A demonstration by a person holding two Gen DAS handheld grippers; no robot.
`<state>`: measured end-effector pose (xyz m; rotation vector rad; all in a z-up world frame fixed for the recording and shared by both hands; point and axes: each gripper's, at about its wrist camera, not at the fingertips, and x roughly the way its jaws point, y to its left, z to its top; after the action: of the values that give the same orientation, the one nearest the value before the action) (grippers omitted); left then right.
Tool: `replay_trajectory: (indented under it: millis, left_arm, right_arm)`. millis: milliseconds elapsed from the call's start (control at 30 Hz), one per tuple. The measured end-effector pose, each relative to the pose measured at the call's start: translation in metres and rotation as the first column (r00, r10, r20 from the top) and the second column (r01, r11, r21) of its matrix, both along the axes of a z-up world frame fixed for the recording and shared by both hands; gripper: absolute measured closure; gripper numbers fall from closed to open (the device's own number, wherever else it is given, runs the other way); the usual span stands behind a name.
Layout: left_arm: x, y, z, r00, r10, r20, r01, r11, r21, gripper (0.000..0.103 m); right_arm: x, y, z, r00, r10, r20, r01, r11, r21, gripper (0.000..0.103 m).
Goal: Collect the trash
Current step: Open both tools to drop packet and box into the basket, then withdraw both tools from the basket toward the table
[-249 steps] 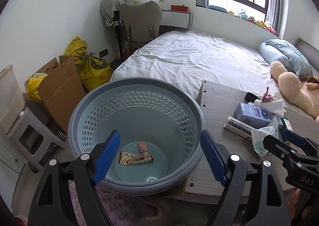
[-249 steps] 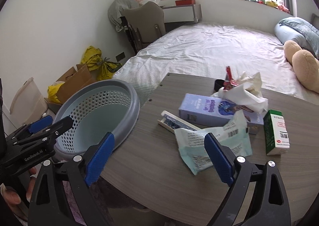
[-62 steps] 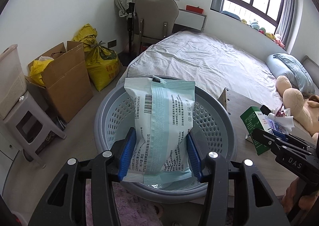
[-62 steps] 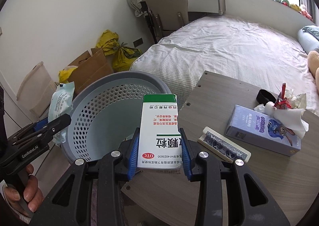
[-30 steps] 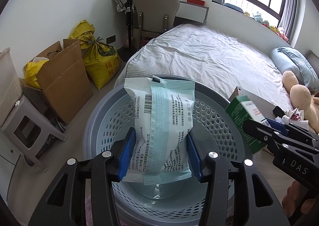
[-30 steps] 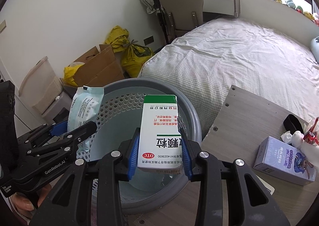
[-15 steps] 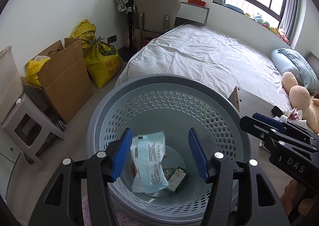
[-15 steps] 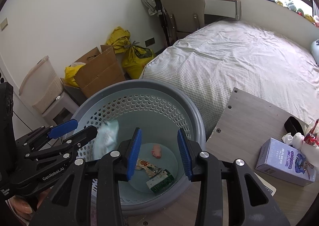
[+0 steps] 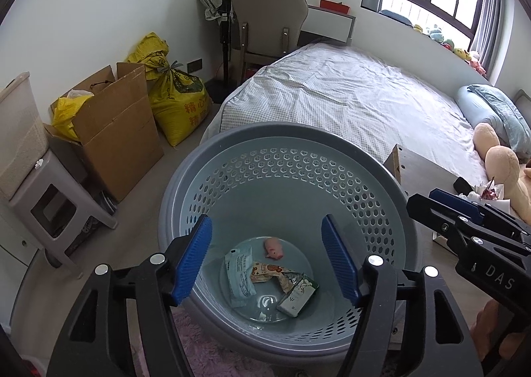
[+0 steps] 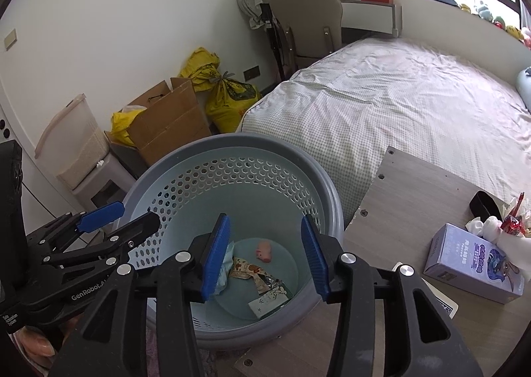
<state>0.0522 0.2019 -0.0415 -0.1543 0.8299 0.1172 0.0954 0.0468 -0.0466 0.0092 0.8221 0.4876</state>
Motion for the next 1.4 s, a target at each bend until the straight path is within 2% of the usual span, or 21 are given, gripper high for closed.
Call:
replay_trajectory:
  millis: [233, 867, 1100, 1400]
  left_arm:
    - [-0.006, -0.001, 0.005, 1.000, 0.003, 0.009, -0.003, 1.000, 0.006, 0.035]
    - [-0.026, -0.022, 0.022, 0.999, -0.008, 0.041, 0.006, 0.999, 0.034, 0.023]
    - [-0.032, -0.048, 0.026, 0.997, -0.063, 0.048, 0.061, 0.997, 0.041, 0.022]
    - [-0.038, -0.096, 0.023, 0.984, -0.171, 0.045, 0.169, 0.985, 0.030, 0.022]
  right_arm:
    - [-0.009, -0.004, 0.006, 1.000, -0.008, 0.015, 0.008, 1.000, 0.007, 0.052]
    - [-0.039, -0.036, 0.023, 0.994, -0.074, 0.074, 0.071, 0.997, 0.037, 0.025]
    - [-0.059, -0.069, 0.024, 0.986, -0.135, 0.093, 0.131, 0.990, 0.055, 0.012]
    - [-0.085, -0.127, 0.021, 0.964, -0.251, 0.091, 0.248, 0.968, 0.043, 0.007]
